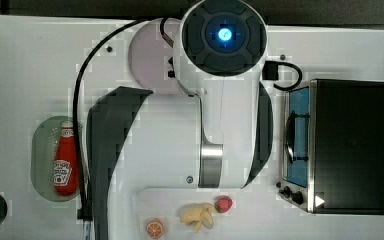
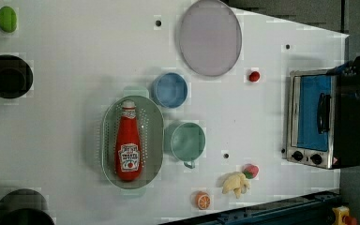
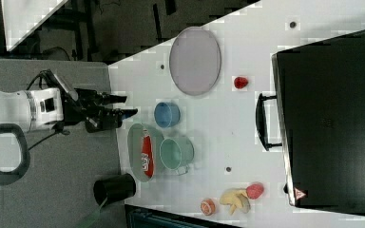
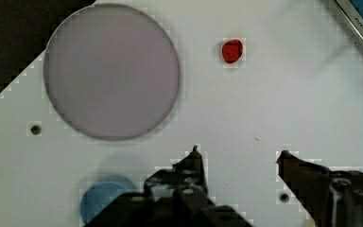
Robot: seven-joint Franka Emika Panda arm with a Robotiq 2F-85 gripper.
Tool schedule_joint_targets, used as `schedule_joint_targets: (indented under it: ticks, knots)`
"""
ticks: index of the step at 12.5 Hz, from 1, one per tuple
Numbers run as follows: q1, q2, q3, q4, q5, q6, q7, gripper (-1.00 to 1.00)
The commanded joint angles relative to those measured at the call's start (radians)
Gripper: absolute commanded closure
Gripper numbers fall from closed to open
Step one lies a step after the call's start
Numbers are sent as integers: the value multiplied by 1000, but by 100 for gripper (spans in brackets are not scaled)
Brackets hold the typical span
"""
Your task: Pick ketchup from strainer and place it on the table
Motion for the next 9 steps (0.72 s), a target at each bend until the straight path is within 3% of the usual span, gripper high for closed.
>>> schedule_joint_targets:
  ticks: [1,3,9]
  knots:
    - [-104,-257,40,-67,20,-228,72,-60]
    - [-99,-252,57,-67,21,-205,72,-100]
    - [-57,-188,244,-67,21,-101,72,-100]
